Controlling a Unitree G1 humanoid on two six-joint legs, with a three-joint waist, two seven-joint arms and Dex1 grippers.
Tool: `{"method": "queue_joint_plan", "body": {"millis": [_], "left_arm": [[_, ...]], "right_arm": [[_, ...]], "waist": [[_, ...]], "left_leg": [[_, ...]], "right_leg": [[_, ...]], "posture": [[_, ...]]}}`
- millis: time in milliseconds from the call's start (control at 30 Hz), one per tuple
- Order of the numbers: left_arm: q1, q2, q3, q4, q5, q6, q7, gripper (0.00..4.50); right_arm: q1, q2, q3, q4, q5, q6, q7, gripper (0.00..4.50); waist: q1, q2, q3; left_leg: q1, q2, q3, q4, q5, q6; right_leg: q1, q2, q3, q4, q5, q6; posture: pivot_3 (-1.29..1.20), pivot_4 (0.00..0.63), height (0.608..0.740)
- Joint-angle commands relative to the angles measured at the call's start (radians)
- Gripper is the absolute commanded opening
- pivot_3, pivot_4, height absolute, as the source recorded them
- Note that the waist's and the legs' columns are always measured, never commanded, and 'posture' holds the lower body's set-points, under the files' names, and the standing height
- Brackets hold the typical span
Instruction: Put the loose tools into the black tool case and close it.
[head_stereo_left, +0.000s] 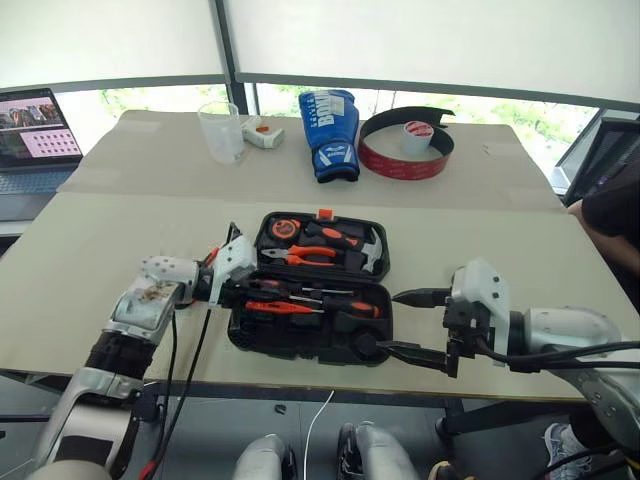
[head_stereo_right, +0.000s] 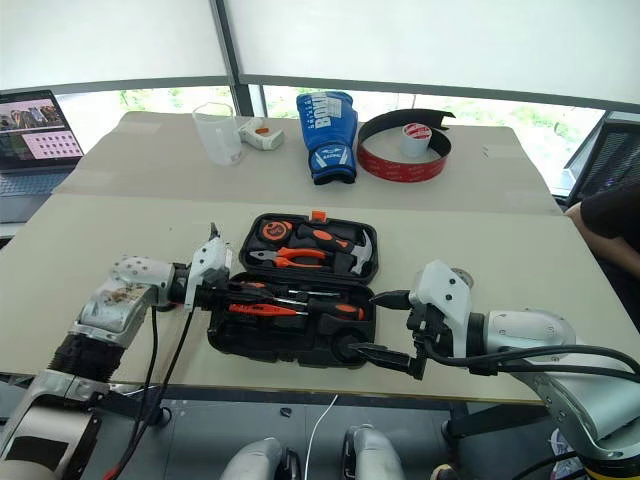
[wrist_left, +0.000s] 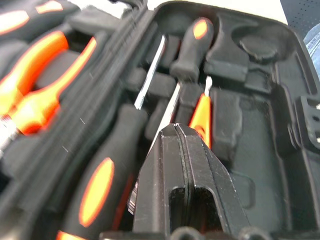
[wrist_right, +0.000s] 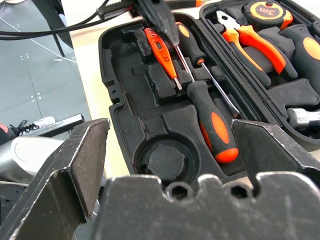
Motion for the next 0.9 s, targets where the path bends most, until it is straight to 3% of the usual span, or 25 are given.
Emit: {"method": "queue_joint_plan", "body": {"millis": [33, 367, 600, 867, 900], "left_arm": [[0.016, 0.012, -0.001, -0.015, 0.016, -0.041, -0.013, 0.03], [0.04, -0.003, -0.013, 0.072, 0.07, -0.125, 0.009, 0.03], [0.077, 0.004, -0.006, 0.064, 0.065, -0.118, 0.027, 0.03], [0.121, 0.044, 0.084, -0.046, 0.0, -0.035, 0.068, 0.03], [0.129, 0.061, 0.122, -0.087, -0.034, 0.011, 0.079, 0.27]], "right_arm": [[-0.004, -0.007, -0.016, -0.011, -0.004, -0.01, -0.003, 4.5], [-0.018, 0.004, -0.004, -0.002, -0.006, -0.008, -0.014, 4.5], [-0.038, 0.004, 0.008, 0.022, -0.014, -0.014, -0.008, 4.5], [-0.115, 0.013, 0.047, 0.075, -0.025, -0.028, 0.025, 4.5], [-0.128, 0.016, 0.052, 0.083, -0.025, -0.033, 0.033, 4.5]], "waist": [[0.0, 0.0, 0.0], [0.0, 0.001, 0.0], [-0.001, 0.003, -0.002], [-0.007, 0.006, -0.004], [-0.007, 0.006, -0.004]], "left_leg": [[0.0, 0.0, 0.0, 0.0, 0.0, 0.0], [0.002, 0.0, 0.0, 0.0, 0.0, 0.0], [0.013, 0.0, 0.0, -0.004, -0.002, 0.002], [0.013, 0.001, 0.0, -0.004, -0.002, 0.002], [0.013, 0.001, 0.0, -0.004, -0.002, 0.002]], "right_leg": [[0.0, 0.0, 0.0, 0.0, 0.0, 0.0], [0.002, 0.0, 0.0, 0.0, 0.0, 0.0], [0.011, 0.0, 0.0, -0.003, 0.0, 0.0], [0.011, 0.0, 0.001, -0.003, 0.0, 0.0], [0.011, 0.0, 0.0, -0.003, 0.0, 0.0]], "posture": [[0.0, 0.15, 0.727], [0.0, 0.15, 0.727], [0.0, 0.15, 0.727], [0.0, 0.15, 0.727], [0.0, 0.15, 0.727]]}}
